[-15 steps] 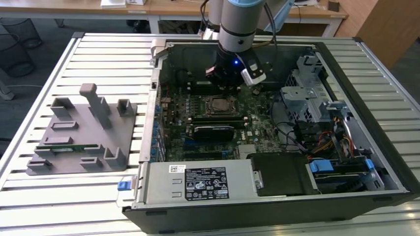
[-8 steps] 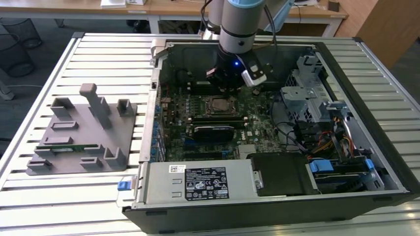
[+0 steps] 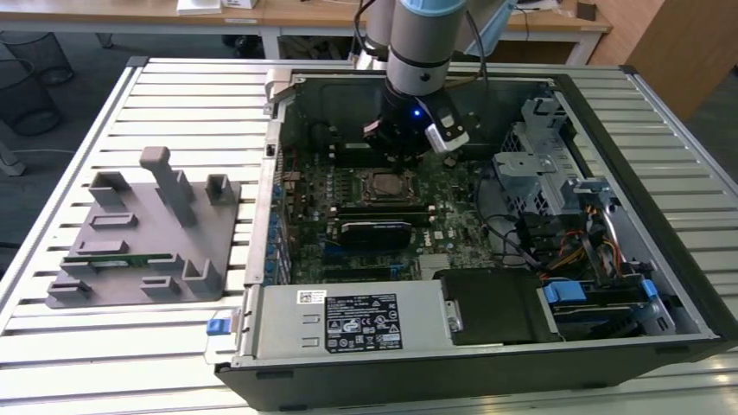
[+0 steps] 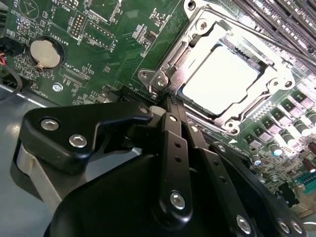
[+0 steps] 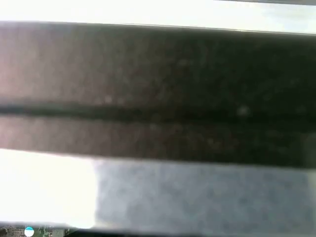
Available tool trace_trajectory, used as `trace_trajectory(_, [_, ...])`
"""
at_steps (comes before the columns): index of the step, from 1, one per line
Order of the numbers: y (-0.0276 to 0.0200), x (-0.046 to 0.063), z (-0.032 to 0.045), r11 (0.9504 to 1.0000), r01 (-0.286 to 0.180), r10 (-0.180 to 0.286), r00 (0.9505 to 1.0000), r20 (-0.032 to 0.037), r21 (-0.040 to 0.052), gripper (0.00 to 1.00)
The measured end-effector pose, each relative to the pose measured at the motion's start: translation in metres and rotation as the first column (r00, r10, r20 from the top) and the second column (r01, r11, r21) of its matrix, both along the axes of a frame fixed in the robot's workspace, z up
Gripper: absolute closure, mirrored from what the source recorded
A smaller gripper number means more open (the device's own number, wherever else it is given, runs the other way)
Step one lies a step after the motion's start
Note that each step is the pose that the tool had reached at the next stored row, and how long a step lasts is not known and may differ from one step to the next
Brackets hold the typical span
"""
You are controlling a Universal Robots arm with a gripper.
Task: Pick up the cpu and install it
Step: 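Install the first cpu locking lever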
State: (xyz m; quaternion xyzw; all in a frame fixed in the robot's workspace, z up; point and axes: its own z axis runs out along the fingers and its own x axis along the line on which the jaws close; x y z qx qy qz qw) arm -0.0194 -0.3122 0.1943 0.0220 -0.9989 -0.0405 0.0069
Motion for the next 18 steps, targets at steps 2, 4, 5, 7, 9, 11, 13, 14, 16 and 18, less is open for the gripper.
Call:
trace_trajectory(2, [0.0006, 0.0001, 0.0016, 1.0000, 0.000, 0.000, 1.0000, 0.0006, 0.0024, 0.89])
trace_trajectory(4, [0.0011, 0.0001, 0.0036, 1.0000, 0.000, 0.000, 1.0000, 0.0005, 0.0039, 0.89])
trace_trajectory(5, [0.0013, 0.0001, 0.0047, 1.0000, 0.000, 0.000, 1.0000, 0.0003, 0.0039, 0.89])
trace_trajectory(7, [0.0014, 0.0000, 0.0062, 1.0000, 0.000, 0.000, 1.0000, 0.0001, 0.0058, 0.89])
trace_trajectory(9, [0.0014, 0.0000, 0.0065, 0.9999, 0.000, 0.000, 1.0000, 0.0002, 0.0102, 0.89])
trace_trajectory(11, [0.0014, 0.0000, 0.0065, 0.9999, 0.000, 0.000, 1.0000, 0.0002, 0.0105, 0.89])
trace_trajectory(13, [0.0010, 0.0000, 0.0065, 0.9999, 0.000, 0.000, 1.0000, 0.0001, 0.0104, 0.89])
trace_trajectory(14, [0.0007, 0.0000, 0.0064, 0.9999, 0.000, 0.000, 1.0000, 0.0001, 0.0100, 0.89])
trace_trajectory(16, [0.0002, 0.0000, 0.0064, 1.0000, 0.000, 0.000, 1.0000, 0.0001, 0.0063, 0.89])
trace_trajectory(18, [-0.0004, 0.0000, 0.0063, 1.0000, 0.000, 0.000, 1.0000, 0.0001, -0.0006, 0.89])
